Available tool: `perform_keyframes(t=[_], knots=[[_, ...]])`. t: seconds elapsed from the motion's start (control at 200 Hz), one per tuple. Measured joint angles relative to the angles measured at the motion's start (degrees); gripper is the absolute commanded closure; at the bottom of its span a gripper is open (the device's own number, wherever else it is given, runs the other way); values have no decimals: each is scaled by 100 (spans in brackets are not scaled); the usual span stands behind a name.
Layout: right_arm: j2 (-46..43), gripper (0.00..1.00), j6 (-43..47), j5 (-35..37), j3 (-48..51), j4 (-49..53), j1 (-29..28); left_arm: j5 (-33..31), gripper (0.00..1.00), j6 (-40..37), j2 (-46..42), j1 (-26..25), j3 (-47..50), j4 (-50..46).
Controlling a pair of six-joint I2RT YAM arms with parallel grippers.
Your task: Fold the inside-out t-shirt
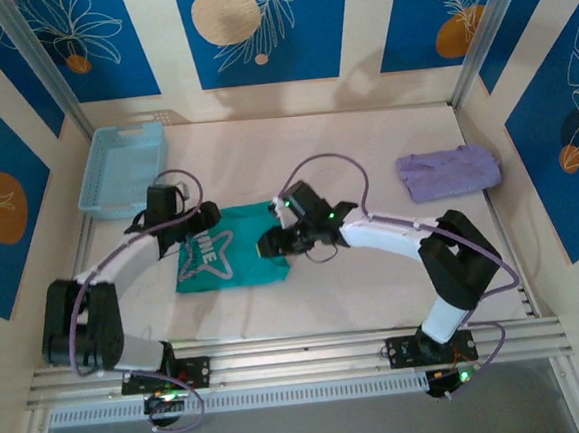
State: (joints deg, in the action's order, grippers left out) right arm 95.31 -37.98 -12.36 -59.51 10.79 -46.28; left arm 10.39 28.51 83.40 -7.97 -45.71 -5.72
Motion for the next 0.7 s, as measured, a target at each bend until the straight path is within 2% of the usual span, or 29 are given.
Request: perform_keyframes(t=[0.105, 0.22, 0.335, 0.44, 0.545, 0.7], knots=[[330, 55, -227, 2, 81, -151, -236, 111, 22, -13, 675, 192, -282, 63], [837, 56, -341, 55, -24, -212, -149, 304, 23, -15, 1071, 234, -315, 68], [1274, 57, -339, 151, -354, 46, 157, 514, 23, 7, 953, 216, 90, 343], [1530, 57, -188, 299, -837, 302, 560, 695, 23, 160, 385, 72, 767, 632], [1904, 57, 61, 496, -1493, 546, 992, 796, 23, 522, -339, -566, 1558, 949], [2433, 57, 463, 553, -2612, 883, 1591, 728, 23, 1338, -968, -2476, 2177, 1419]])
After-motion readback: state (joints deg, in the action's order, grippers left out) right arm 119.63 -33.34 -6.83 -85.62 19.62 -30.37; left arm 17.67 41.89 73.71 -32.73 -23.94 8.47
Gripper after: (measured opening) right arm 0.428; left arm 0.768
